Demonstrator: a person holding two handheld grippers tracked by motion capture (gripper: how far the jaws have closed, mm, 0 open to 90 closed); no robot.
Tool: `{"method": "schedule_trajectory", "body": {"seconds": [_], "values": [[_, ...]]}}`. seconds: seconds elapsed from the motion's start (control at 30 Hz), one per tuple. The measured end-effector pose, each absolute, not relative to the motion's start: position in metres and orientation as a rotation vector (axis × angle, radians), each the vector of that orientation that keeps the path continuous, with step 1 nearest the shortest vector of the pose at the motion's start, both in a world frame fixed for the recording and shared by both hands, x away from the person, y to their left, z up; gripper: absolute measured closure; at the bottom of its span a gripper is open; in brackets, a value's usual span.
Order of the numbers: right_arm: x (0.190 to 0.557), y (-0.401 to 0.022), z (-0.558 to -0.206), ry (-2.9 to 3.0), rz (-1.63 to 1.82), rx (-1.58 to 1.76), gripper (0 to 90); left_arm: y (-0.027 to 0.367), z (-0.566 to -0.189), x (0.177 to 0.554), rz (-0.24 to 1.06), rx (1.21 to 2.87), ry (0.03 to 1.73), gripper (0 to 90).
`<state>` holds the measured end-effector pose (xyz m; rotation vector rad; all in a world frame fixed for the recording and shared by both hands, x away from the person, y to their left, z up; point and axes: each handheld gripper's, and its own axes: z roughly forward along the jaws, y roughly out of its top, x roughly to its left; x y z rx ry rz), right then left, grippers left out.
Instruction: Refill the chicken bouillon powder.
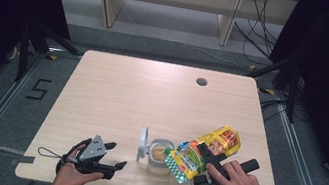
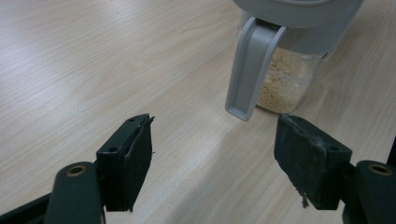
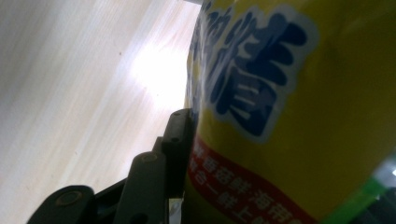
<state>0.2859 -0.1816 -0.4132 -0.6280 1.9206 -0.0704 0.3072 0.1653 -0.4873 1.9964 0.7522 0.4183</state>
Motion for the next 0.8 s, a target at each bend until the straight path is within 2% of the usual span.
{"method": "schedule_trajectory", "body": {"seconds": [0.8], "values": [[0.29,-0.199,-0.417,1.964,0.118,-0.521,64.3,0.165,-0.487,0.306,0.406,1.999,0.768,27.5]]}}
